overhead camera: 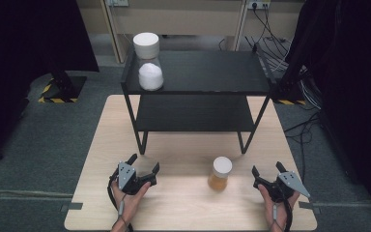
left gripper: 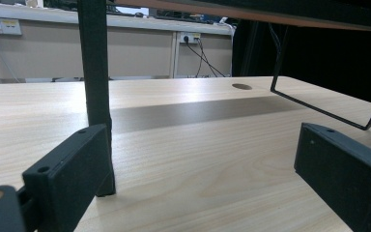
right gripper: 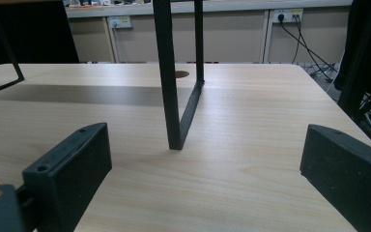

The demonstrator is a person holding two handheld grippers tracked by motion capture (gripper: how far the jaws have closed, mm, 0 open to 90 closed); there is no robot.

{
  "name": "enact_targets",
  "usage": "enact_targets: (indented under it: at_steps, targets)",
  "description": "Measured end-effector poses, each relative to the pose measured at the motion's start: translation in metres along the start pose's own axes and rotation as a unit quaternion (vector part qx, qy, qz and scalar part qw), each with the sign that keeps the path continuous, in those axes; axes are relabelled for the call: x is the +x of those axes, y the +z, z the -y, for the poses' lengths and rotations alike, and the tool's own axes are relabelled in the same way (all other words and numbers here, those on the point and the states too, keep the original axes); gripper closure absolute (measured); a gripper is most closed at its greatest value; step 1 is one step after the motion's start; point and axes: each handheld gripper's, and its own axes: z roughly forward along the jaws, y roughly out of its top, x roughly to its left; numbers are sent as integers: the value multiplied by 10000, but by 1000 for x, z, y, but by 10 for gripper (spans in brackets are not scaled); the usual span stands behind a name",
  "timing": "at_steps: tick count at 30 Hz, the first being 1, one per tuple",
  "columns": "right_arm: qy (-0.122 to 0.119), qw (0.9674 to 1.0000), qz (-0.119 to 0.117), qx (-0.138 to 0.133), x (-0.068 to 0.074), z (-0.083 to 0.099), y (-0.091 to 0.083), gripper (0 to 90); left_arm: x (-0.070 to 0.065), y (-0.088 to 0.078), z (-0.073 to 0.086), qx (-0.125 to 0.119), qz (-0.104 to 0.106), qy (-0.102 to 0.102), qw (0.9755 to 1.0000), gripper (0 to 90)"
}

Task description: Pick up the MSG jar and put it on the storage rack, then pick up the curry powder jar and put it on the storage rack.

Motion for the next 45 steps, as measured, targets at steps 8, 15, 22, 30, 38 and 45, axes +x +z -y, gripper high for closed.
enact_targets:
  at_steps: [8,15,22,30,38,45]
  targets:
    - [19,10000,-5,10,0,0,0,44,1,-1,0,-7,-8,-22,10000,50]
    - [55,10000,-20,2,-1,0,0,44,0,0,1,-17,-24,-12,10000,47]
    - [100,9999,-30,-3,-3,0,0,41,1,0,0,-12,-39,-23,10000,48]
    - [238,9996,-119,-36,-4,-1,1,29,1,-1,2,-54,-56,-74,9999,48]
    - [139,9976,-568,-376,2,-12,-5,22,1,-1,0,-19,-73,-83,9999,48]
    - [8,9915,-1151,-603,8,-19,-7,18,1,0,0,-11,-63,-78,9999,48]
